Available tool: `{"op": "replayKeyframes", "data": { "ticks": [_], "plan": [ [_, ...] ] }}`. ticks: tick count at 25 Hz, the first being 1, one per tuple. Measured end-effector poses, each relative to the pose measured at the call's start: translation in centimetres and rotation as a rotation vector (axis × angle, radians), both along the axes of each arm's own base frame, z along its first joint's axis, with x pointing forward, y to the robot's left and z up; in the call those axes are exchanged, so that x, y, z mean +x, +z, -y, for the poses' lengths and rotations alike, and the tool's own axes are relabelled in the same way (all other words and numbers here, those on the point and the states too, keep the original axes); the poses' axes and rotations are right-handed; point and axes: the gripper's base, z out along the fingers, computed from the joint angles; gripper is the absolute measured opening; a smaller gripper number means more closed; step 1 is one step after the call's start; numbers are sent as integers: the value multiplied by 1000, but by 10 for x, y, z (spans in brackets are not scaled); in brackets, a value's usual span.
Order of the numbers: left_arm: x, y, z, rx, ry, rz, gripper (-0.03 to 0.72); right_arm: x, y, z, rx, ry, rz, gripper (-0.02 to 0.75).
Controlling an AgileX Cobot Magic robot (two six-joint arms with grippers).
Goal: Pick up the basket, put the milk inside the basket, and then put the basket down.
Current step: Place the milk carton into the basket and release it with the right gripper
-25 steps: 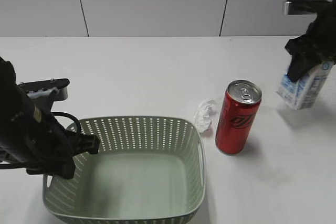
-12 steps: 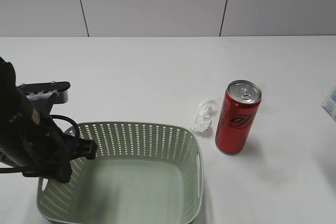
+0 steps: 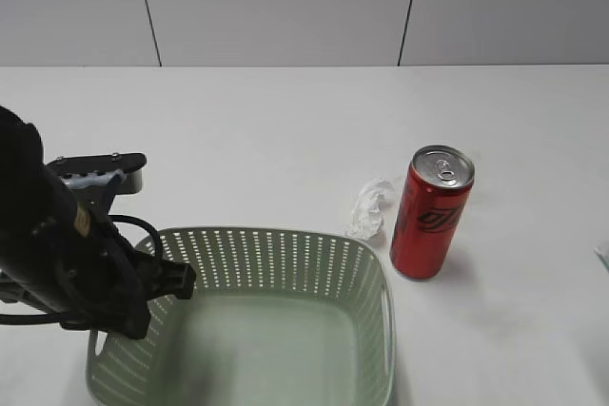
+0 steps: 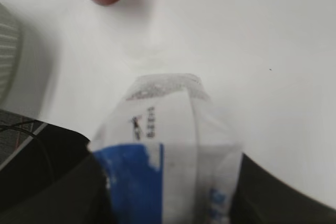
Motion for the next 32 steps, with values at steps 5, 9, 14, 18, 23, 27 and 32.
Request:
{"op": "replayKeyframes", "data": {
  "ticks": [5,9,14,18,23,27,32],
  "plan": [
    [-2,0,4,-16,26,0,3,3,12,-21,76,75,34,327],
    [-2,0,4,-16,29,-1,3,5,21,-58,125,201,68,327],
    [-2,0,4,-16,29,-1,3,12,27,-114,80,353,59,327],
    [-1,0,4,-17,29,0,3,18,24,-167,5,493,62,327],
    [-1,0,4,-18,32,0,3,24,-2,-215,-76,590,36,327],
    [-1,0,4,-19,37,0,3,35,-31,-235,-94,591,-10,327],
    [-1,0,4,-22,41,3,3,45,-68,-249,-135,591,-68,327]
  ]
}}
